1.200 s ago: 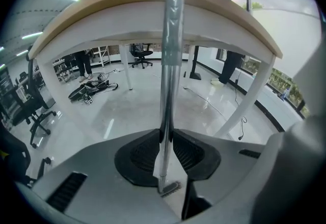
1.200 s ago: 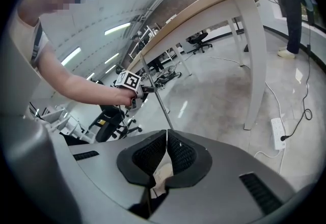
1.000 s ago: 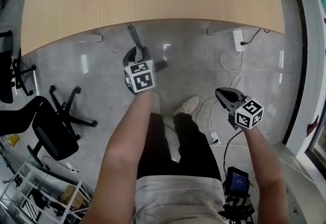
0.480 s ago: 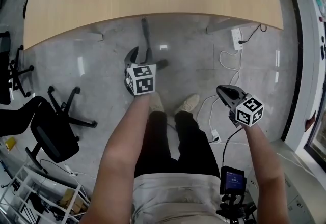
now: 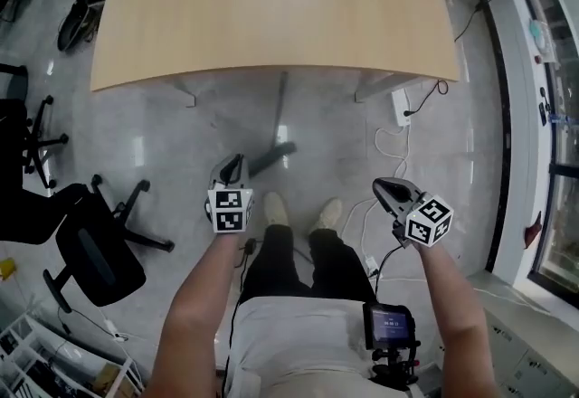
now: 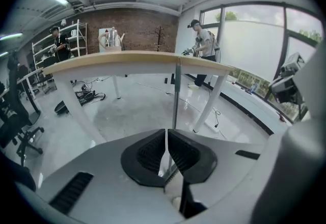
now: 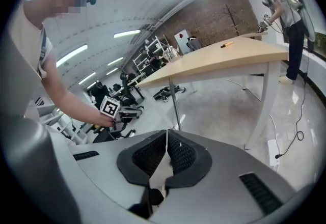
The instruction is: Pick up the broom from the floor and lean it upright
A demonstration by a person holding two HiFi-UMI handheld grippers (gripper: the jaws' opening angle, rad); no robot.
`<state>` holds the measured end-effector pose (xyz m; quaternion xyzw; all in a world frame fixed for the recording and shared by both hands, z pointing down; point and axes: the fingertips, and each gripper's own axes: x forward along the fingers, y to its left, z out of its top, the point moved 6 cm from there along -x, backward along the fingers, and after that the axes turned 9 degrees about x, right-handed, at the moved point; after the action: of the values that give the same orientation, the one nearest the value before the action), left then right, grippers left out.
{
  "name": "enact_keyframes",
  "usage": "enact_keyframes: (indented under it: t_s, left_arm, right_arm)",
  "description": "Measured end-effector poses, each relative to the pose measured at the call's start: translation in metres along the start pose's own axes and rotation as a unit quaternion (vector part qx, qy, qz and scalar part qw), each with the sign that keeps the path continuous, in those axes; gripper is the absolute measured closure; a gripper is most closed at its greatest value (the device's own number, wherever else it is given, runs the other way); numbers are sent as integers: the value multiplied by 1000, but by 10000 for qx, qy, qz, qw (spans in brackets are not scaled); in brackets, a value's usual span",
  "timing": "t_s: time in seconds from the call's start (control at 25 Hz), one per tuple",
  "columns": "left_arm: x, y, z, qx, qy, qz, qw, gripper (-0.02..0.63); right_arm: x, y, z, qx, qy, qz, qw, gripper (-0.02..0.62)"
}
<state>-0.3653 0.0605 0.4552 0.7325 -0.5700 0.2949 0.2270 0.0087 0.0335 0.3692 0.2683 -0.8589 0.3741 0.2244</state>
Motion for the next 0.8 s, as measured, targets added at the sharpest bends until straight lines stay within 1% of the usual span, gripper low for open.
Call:
enact_keyframes:
  t_s: [0.08, 0.16, 0.24, 0.36, 0.44, 0.64, 0.72, 0.8]
  left_arm:
    - [-26, 0, 0, 71, -6, -8, 10000, 588]
    - [-50, -3, -1, 18, 12, -7, 10000, 592]
    - [-71, -9, 3, -57, -40, -56, 10000, 594]
    - [-100, -26, 17, -57, -268, -275, 9992, 594]
    - [-119, -43, 29, -30, -446, -399, 9982, 594]
    - [-166, -87, 54, -172, -951, -542, 9938, 594]
    - [-185, -103, 56, -234, -1055, -511, 9928, 594]
    - [-202, -121, 52, -296, -1086, -479, 9925, 594]
  right_arm:
    - [-10, 14, 6, -66, -38, 149, 9999, 577]
    - [-22, 26, 6, -158, 16, 306, 9994, 577]
    - [-34, 36, 7, -328, 33, 364, 9988, 577]
    - [-47, 46, 12, -498, -84, 355, 9981, 577]
    - [-54, 50, 15, -542, -157, 456, 9974, 577]
    - [-73, 72, 15, -666, -215, 1060, 9919, 577]
    - [-82, 80, 13, -673, -237, 1261, 9894, 577]
    - [-96, 85, 10, -577, -334, 1391, 9880, 577]
